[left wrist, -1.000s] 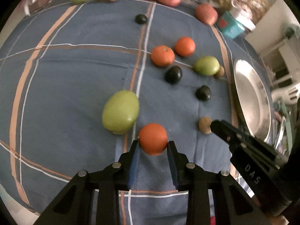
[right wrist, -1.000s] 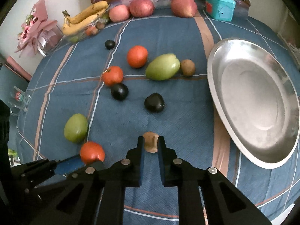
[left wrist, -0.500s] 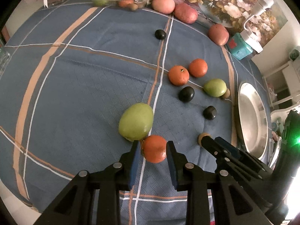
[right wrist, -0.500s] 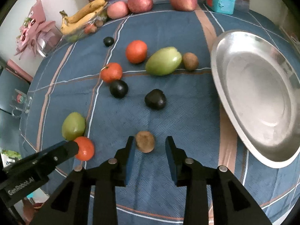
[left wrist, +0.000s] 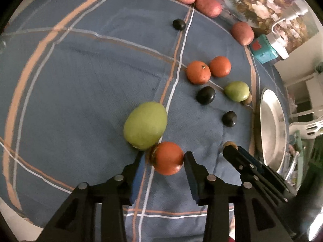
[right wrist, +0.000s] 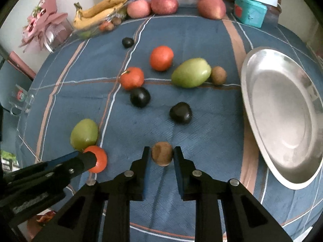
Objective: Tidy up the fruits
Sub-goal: 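Carry the orange and kiwi to the steel plate and release both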
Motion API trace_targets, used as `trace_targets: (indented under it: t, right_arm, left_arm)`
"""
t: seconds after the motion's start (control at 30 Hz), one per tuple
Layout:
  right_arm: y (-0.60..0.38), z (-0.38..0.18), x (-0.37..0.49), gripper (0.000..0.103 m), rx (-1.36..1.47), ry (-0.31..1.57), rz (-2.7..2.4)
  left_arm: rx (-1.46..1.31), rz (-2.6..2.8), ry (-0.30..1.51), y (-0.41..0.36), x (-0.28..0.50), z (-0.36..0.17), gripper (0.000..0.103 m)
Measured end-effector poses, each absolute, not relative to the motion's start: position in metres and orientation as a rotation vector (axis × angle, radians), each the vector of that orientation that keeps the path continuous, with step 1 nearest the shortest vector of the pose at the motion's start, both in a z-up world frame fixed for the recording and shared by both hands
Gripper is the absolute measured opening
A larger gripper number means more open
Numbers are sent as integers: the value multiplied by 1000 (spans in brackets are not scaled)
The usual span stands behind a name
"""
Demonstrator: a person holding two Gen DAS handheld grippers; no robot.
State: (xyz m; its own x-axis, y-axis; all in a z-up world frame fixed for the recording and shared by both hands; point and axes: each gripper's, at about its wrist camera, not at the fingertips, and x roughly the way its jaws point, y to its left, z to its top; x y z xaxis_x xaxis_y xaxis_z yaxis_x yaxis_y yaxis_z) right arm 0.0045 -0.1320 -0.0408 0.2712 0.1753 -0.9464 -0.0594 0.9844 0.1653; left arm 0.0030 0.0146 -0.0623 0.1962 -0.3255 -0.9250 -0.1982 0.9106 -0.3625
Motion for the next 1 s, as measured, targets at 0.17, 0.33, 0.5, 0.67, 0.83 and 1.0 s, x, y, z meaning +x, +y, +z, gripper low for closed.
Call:
trace_targets:
  t: [0.17,0.33,0.5,0.67,0.83,1.0]
  right_arm:
    - [-145,-37,1,23,143,1283,130]
    - [-157,-31,-1,23,192,1261,125]
    - [-176,-13,-4,23,236,1180,80]
    - [-210,6,-6,23,230,1084,-123]
    - [-251,-1,-8,23,266,1090,-276]
    - [-280,-10,-13,24,287,1107,-339]
  left_arm:
    - [-416,-112,1370,6,2,-60,36]
    - [-391,-147,1329,-5,3,-50,36]
    - [-356,-185,1235,-22,6,-30,36]
    - [-324,-279,1183,-55,17,-18,36]
    - [-276,-418,1155,-108,34,-6,36]
    - [-204,-524,1133,-161,53,-3,37]
